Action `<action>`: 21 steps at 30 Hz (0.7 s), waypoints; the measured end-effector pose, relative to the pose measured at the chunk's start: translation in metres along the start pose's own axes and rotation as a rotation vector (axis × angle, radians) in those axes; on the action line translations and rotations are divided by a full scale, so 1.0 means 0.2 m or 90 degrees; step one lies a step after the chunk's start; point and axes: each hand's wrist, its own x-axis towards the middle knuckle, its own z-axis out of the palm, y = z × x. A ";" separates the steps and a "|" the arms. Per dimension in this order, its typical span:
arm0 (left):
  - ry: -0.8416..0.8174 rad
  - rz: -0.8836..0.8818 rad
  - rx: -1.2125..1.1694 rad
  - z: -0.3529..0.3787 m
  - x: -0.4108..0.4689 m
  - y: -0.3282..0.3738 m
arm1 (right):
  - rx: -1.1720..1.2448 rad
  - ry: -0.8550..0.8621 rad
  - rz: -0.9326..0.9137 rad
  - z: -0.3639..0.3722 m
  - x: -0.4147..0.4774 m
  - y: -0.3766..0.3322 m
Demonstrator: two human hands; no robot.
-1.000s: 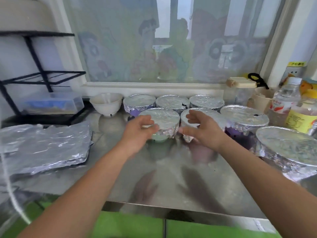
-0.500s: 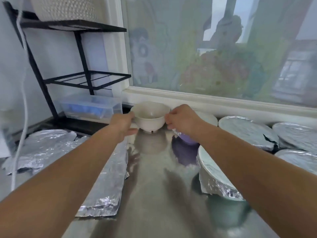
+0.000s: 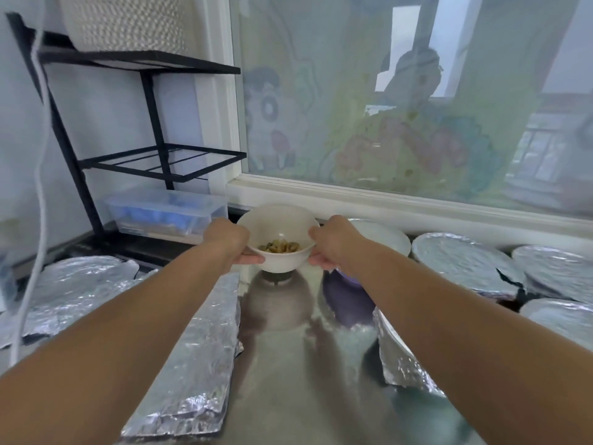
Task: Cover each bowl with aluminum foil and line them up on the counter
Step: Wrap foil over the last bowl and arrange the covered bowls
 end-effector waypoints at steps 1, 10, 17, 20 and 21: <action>-0.031 0.012 0.028 -0.04 -0.07 0.00 | 0.008 -0.002 0.002 -0.02 -0.06 0.00; -0.075 0.086 0.070 -0.39 -0.96 -0.02 | -0.068 -0.038 -0.026 -0.19 -0.98 0.02; -0.192 0.035 0.071 -0.29 -1.59 -0.27 | -0.081 -0.016 -0.002 -0.44 -1.63 0.34; -0.255 0.032 0.061 -0.13 -1.75 -0.34 | -0.082 0.027 0.047 -0.59 -1.78 0.51; -0.275 0.034 0.058 -0.07 -1.79 -0.36 | -0.078 0.043 0.060 -0.63 -1.81 0.56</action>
